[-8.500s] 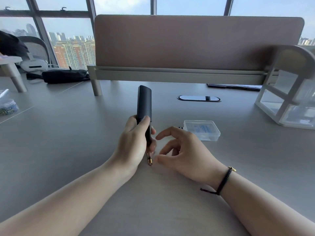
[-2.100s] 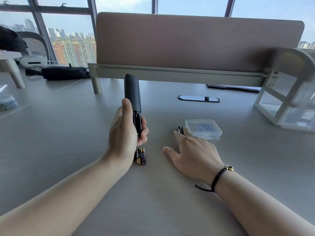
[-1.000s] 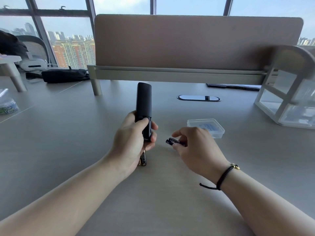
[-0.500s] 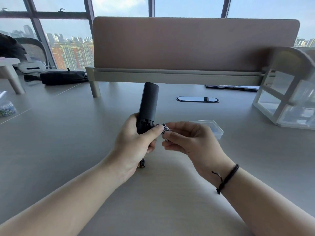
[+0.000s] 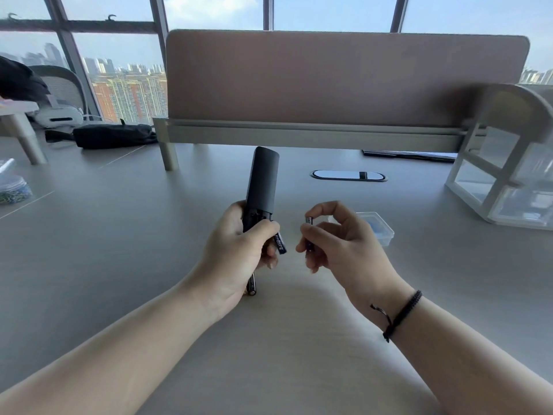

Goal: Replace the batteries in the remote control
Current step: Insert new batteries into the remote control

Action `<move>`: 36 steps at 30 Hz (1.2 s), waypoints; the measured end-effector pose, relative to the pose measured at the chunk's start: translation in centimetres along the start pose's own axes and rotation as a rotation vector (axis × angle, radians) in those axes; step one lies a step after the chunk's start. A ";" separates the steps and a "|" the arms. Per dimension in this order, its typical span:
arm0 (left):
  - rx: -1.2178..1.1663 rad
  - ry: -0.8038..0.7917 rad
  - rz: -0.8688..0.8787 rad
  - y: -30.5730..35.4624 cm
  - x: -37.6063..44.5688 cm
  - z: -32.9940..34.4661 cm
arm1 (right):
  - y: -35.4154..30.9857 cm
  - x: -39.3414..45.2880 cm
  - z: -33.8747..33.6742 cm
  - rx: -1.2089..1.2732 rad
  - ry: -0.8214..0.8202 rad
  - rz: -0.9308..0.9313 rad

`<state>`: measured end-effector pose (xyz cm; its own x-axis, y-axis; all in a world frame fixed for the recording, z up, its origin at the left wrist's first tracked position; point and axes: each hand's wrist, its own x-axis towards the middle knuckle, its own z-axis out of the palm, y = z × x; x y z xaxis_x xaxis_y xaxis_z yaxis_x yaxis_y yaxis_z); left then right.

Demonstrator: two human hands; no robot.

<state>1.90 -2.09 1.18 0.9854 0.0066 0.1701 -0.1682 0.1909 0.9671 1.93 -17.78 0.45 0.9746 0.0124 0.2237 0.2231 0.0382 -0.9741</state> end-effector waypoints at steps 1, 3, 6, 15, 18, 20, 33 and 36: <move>-0.010 -0.015 -0.018 0.0 -0.1 0.0 | 0.0 0.0 0.0 -0.006 0.004 -0.005; -0.037 -0.042 -0.061 0.0 -0.2 0.1 | -0.1 -0.1 -0.1 -0.011 0.008 -0.015; -0.095 -0.071 -0.113 0.2 -0.3 0.3 | -0.1 -0.1 -0.1 -0.005 0.007 -0.032; -0.054 -0.067 -0.121 0.6 -0.4 0.1 | 0.2 0.2 0.0 0.011 0.033 -0.085; -0.147 -0.074 -0.169 0.9 -0.4 0.0 | 0.1 0.2 0.1 0.061 0.012 -0.069; -0.190 -0.078 -0.201 1.0 -0.3 -0.1 | -0.1 0.0 0.1 0.110 -0.007 -0.054; -0.068 -0.087 -0.176 0.8 -0.3 -0.4 | -1.1 -0.8 0.2 0.138 -0.116 -0.046; -0.062 -0.097 -0.157 0.8 -0.4 -0.4 | -1.0 -0.8 0.2 0.134 -0.117 -0.047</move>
<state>1.42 -1.57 1.79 0.9918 -0.1221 0.0387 -0.0081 0.2419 0.9703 0.90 -17.65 1.27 0.9524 0.1230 0.2789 0.2560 0.1738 -0.9509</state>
